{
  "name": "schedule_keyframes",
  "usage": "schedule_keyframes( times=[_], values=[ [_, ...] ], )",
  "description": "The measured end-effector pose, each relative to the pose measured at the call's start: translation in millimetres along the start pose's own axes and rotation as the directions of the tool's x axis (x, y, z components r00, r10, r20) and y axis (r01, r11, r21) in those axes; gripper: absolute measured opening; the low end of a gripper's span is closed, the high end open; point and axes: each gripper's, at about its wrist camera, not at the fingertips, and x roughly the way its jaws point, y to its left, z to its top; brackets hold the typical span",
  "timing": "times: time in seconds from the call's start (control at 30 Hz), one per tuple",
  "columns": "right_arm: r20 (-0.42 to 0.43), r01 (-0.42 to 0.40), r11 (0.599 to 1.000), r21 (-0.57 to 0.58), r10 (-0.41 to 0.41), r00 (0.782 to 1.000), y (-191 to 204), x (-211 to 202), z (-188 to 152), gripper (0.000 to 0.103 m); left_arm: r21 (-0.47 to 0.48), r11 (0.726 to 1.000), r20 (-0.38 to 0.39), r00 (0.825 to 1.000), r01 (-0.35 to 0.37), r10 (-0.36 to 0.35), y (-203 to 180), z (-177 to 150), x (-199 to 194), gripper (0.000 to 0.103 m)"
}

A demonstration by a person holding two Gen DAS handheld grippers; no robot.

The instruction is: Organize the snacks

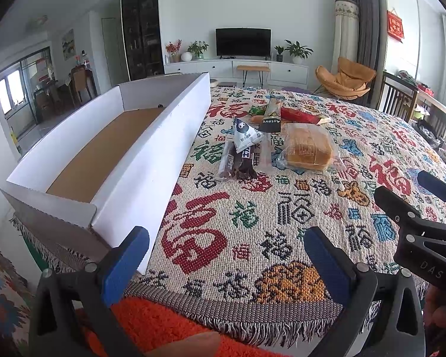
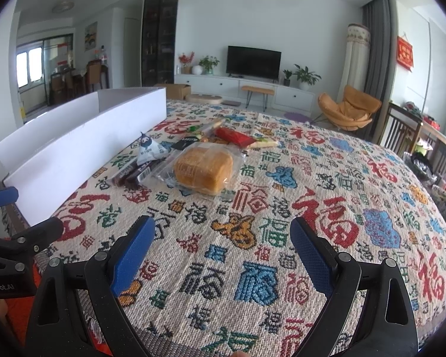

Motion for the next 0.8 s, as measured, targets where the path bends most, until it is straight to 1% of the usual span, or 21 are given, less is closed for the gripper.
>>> schedule_keyframes(
  times=[0.8],
  values=[
    [-0.008, -0.011, 1.0, -0.013, 0.011, 1.0, 5.4, 0.8, -1.1, 0.094, 0.0, 1.0, -0.002, 1.0, 0.0, 0.0, 0.0, -0.2, 0.3, 0.103]
  ],
)
